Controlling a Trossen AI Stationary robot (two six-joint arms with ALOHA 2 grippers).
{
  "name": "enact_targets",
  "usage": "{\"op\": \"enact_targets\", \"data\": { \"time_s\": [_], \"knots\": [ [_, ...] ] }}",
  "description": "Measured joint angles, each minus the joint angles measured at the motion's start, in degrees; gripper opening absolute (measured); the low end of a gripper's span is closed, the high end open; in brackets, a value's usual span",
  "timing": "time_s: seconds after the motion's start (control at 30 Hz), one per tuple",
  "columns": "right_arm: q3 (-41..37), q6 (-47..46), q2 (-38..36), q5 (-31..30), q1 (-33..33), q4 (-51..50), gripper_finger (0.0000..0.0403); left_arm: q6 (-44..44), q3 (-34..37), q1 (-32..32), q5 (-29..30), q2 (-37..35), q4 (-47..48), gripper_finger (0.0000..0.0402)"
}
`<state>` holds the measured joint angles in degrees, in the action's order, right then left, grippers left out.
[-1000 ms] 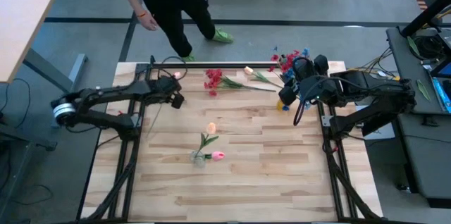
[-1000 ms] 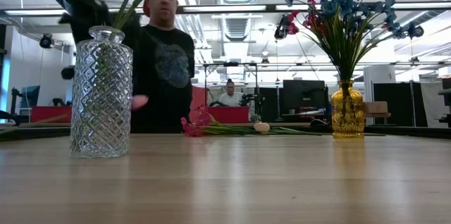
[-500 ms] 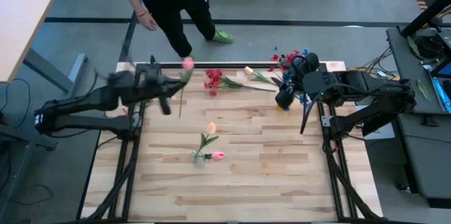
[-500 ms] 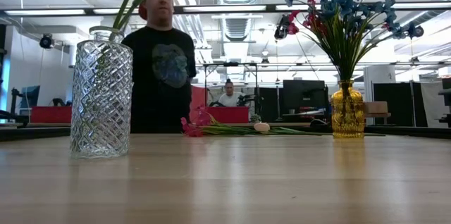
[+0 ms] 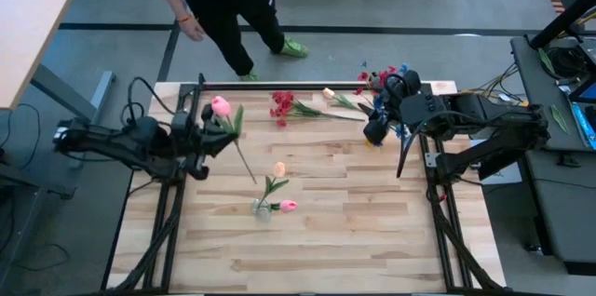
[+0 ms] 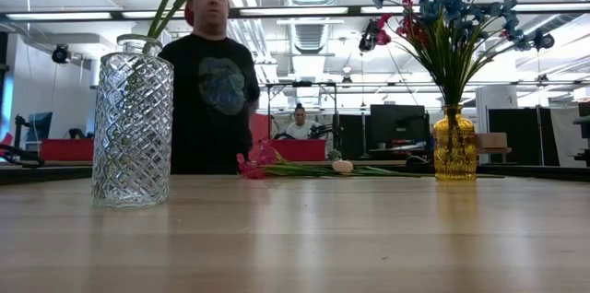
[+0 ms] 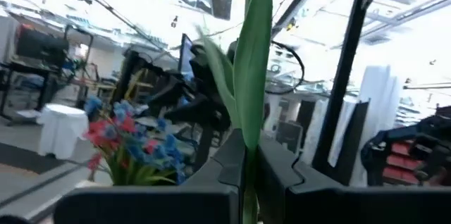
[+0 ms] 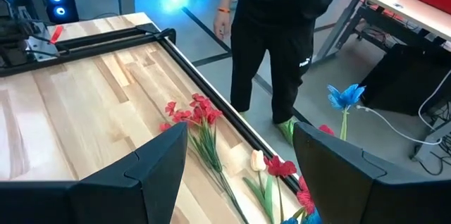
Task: Sort flowers into vase by color
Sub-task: Put the pink tulip into the transparent vase
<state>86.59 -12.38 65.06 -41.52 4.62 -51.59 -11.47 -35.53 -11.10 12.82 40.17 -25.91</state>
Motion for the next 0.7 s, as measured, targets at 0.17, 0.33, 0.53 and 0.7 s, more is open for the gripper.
{"op": "enact_targets", "data": {
  "time_s": [0.17,0.33,0.53,0.7],
  "knots": [
    [0.0,0.0,0.0,0.0,0.0,0.0,0.0251,-0.1,-0.2,-4.1,0.3,3.3,-0.9,0.0001],
    [0.0,0.0,0.0,0.0,0.0,-0.1,0.0251,0.0,-0.5,-6.8,2.3,6.3,-1.7,0.0001],
    [0.0,0.0,0.0,0.0,0.0,-0.1,0.0251,0.5,-0.4,-8.9,2.4,9.2,-2.2,0.0001],
    [0.0,0.0,0.0,0.1,0.0,-0.1,0.0251,2.6,-0.3,-9.4,2.4,10.5,-2.0,0.0001]
  ]
}}
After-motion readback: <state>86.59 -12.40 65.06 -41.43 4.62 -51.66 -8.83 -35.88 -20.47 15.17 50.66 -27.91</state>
